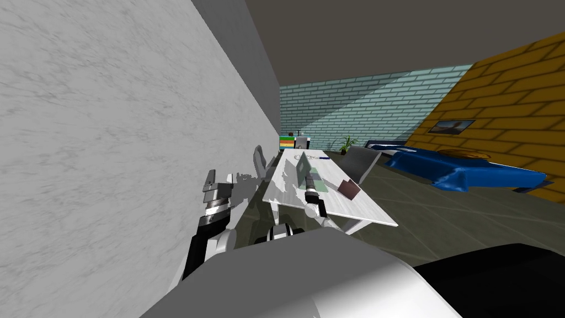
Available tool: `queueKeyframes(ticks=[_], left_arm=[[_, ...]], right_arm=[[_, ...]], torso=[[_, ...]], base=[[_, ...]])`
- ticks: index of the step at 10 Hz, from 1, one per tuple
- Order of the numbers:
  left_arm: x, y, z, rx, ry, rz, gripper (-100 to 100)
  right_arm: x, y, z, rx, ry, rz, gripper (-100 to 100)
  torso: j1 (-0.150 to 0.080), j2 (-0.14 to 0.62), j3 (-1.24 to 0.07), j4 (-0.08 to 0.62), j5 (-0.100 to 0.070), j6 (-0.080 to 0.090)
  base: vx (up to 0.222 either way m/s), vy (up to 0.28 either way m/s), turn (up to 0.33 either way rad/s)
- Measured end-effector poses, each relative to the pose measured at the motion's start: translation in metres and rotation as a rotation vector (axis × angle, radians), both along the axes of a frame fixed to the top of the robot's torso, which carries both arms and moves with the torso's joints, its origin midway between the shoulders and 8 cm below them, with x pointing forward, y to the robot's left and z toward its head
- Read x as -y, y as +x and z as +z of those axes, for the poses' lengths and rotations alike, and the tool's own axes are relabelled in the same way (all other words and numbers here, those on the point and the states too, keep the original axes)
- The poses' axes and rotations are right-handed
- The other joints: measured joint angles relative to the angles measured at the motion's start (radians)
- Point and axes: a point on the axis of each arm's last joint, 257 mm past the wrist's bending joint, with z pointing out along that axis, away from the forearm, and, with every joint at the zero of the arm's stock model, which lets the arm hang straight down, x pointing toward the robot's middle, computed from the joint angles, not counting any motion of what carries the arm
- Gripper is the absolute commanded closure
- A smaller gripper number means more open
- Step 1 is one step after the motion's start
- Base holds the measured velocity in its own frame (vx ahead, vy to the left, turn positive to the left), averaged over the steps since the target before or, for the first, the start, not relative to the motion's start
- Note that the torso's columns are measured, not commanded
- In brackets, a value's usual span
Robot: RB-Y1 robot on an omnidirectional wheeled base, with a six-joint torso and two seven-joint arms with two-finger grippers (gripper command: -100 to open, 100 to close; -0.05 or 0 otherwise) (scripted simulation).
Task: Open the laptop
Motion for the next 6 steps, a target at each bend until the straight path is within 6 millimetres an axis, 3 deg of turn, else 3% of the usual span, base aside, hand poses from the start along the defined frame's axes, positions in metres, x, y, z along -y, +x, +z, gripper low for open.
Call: queueKeyframes(ticks=[6], left_arm=[[0.0,0.0,0.0,0.0,0.0,0.0,0]], right_arm=[[0.014,-0.021,-0.009,0.045,0.165,-0.002,100]], torso=[[0.004,0.004,0.002,0.002,0.002,0.0]], base=[[0.025,-0.034,-0.001]])
